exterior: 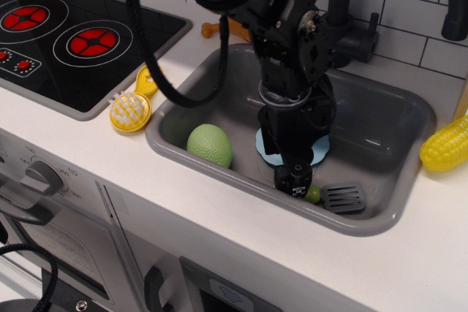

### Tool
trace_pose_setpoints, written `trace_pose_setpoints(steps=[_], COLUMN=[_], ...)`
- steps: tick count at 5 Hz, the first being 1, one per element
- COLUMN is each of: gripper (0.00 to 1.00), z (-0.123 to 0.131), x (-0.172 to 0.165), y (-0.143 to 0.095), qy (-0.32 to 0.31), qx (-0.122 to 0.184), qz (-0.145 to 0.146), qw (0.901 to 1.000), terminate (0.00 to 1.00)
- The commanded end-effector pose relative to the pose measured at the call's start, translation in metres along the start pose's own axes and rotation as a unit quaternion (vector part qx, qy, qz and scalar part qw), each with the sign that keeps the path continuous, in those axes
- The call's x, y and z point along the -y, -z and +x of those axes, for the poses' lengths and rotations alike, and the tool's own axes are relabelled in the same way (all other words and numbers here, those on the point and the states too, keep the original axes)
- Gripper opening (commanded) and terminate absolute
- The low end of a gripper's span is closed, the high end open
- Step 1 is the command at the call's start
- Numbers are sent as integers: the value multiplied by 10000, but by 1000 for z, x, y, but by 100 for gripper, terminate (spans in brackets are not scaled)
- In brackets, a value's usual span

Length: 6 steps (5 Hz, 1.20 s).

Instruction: Put spatula on plate sink

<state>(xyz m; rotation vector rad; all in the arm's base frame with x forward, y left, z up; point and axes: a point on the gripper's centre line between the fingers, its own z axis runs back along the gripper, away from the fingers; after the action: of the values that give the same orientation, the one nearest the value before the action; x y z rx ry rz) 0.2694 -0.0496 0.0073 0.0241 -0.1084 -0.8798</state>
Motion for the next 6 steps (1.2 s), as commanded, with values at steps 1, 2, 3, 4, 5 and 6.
trace_pose_setpoints(steps=[1, 2, 3, 4, 5, 6], gripper=[100, 100, 100, 0, 0, 0], z=[-2, 2, 5, 7, 8, 9], x=[13, 18, 21, 21, 21, 23], y=[11, 14, 18, 21, 31, 34], qy=[93, 52, 4, -34, -109, -106], qx=[-94, -123, -159, -222, -324, -387], qz=[-165, -304, -368, -482, -516, -549], qw=[9998, 9994, 9992, 9986, 9981, 9977], terminate=[0, 0, 0, 0, 0, 0])
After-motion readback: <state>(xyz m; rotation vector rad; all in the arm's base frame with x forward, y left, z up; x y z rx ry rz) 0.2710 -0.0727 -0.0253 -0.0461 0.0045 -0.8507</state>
